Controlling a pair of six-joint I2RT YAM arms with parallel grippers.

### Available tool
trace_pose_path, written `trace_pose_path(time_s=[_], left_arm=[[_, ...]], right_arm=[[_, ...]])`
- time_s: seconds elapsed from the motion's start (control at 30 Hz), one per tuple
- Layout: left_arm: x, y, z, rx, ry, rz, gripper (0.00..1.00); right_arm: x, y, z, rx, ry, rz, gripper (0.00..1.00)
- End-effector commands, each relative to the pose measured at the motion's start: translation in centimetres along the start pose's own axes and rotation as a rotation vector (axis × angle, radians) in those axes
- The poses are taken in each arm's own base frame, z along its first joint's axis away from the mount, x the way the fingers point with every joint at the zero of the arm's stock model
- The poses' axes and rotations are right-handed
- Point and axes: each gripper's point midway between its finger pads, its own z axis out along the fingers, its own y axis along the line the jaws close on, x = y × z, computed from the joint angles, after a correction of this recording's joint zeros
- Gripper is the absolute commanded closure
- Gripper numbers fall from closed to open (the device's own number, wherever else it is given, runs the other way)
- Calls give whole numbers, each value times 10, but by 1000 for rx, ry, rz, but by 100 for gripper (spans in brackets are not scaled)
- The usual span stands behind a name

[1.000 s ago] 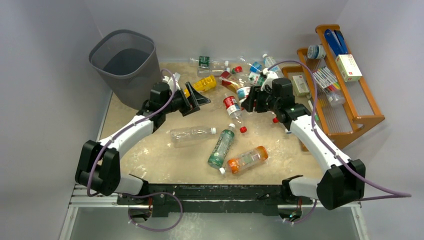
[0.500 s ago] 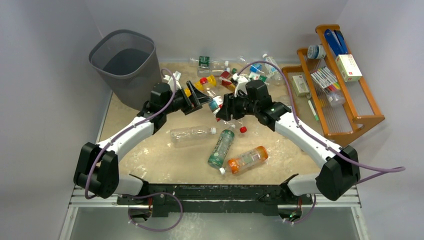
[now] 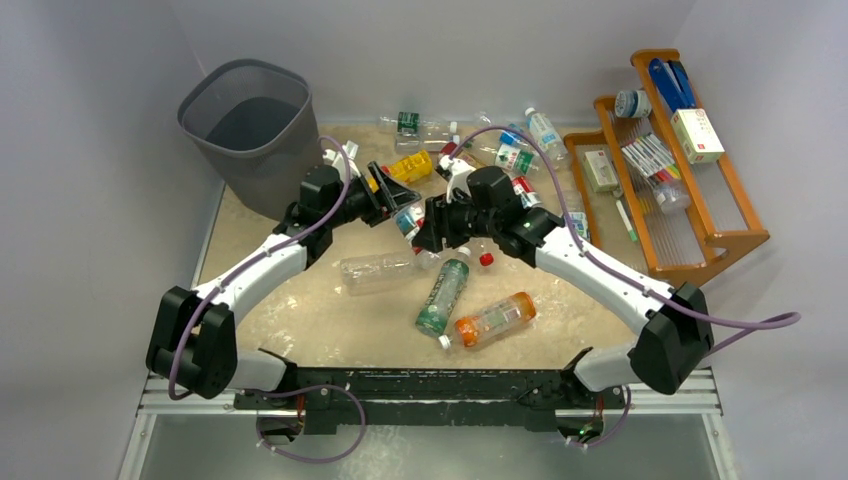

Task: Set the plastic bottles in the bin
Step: Pick up the plastic bottle at the center of the board, then place the plastic bottle in the trash bin.

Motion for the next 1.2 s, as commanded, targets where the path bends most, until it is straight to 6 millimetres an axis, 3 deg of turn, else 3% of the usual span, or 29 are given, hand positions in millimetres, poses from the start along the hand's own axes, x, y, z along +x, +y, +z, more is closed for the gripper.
trace_pose_path(time_s=[0.0, 0.1, 0.2, 0.3, 0.4, 0.43, 0.57, 0.67, 0.8, 1.03, 1.17], left_arm=[[-9, -15, -1, 29, -26, 29, 36], [-10, -15, -1, 23, -24, 34, 49], [-12, -15, 0, 13, -21, 40, 52], [-18, -15, 0, -20, -25, 63, 53], [-31, -18, -1, -48, -36, 102, 53], [-37, -20, -1, -51, -39, 113, 53], [-69, -23, -6, -72, -75, 134, 53], [-105, -25, -18, -88, -135, 146, 53], [-164, -28, -39, -132, -232, 172, 53], [-274, -32, -93, -174, -467, 165, 51], [-324, -42, -132, -86, -619, 104, 51]], right_arm=[[-34, 13, -3, -18, -99, -19, 58], [-36, 12, -3, -5, -104, -19, 58], [-36, 9, -2, 7, -103, -18, 54], [-37, 8, -6, 22, -103, -15, 35], [-41, 5, -16, 59, -121, -15, 5], [-42, 3, -21, 75, -127, -14, 1], [-39, 0, -42, 123, -134, -1, 0], [-39, -13, -61, 214, -160, 25, 0], [-33, -29, -70, 304, -164, 23, 0], [-17, -45, -55, 342, -124, 53, 0], [-10, -53, -45, 355, -102, 64, 0]])
